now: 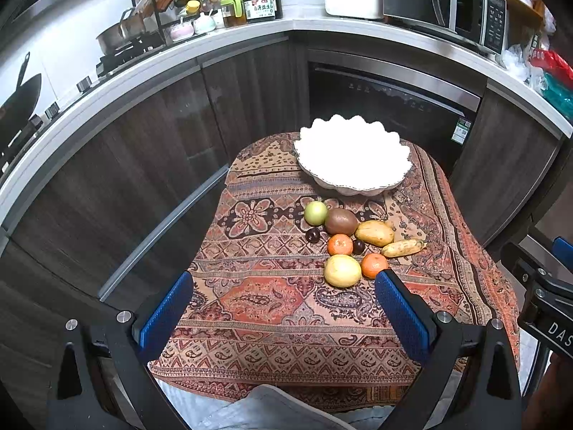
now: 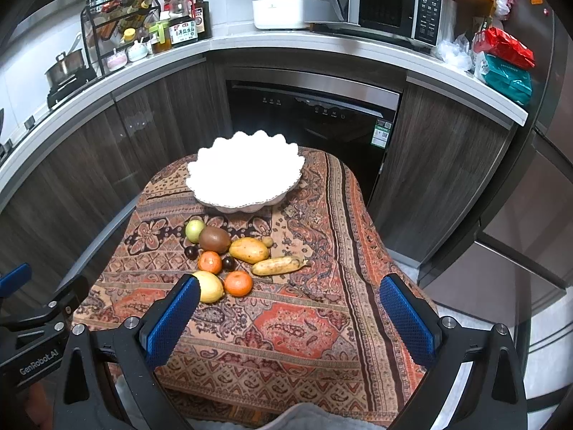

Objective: Organize fruits

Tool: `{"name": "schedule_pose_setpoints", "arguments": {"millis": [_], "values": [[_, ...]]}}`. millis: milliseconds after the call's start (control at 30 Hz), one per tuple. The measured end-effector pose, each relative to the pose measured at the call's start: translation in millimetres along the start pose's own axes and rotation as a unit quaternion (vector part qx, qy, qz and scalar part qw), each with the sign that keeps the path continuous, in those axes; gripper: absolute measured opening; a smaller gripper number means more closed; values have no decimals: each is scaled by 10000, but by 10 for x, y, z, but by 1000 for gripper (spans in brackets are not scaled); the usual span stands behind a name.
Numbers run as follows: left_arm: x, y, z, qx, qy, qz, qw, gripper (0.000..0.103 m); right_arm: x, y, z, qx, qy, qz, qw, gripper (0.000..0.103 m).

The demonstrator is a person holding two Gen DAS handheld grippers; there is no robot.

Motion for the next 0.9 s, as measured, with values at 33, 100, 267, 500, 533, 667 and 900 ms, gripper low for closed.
{"name": "schedule_pose_setpoints", "arguments": {"millis": [33, 100, 267, 500, 533, 667, 900], "values": [[4, -6, 0, -1, -1, 0, 10000, 103, -2, 1, -2, -3, 1, 2, 10000, 101], [7, -12, 0, -1, -1, -2, 10000, 103, -5, 7, -5, -1, 0, -6, 10000, 102], [10, -11, 3, 5, 3, -7, 10000, 103, -8, 10, -4, -4, 5, 1, 10000, 101], [5, 1, 5, 4, 3, -13, 10000, 103, -9, 38, 4, -4, -3, -29, 10000, 102], [-3, 14, 8, -2, -4, -12, 10000, 103, -6, 37, 8, 1, 3, -29, 10000, 101], [-4, 13, 8, -1, 1, -13, 10000, 103, -7, 48, 3, -7, 4, -36, 10000, 101], [-28, 44, 8, -22, -12, -11, 10000, 103, -1, 59, -9, -4, -19, -41, 10000, 102]]}}
Point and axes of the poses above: each gripper's, at about its wrist camera, not at the fingertips, and y roughly against the way its jaws point, z to its left, x to its underside, the point moved 1 cm from there along -y, roughly the way its jaws point, and after that the axes turned 6 degrees about -x, right-handed, at the moved point
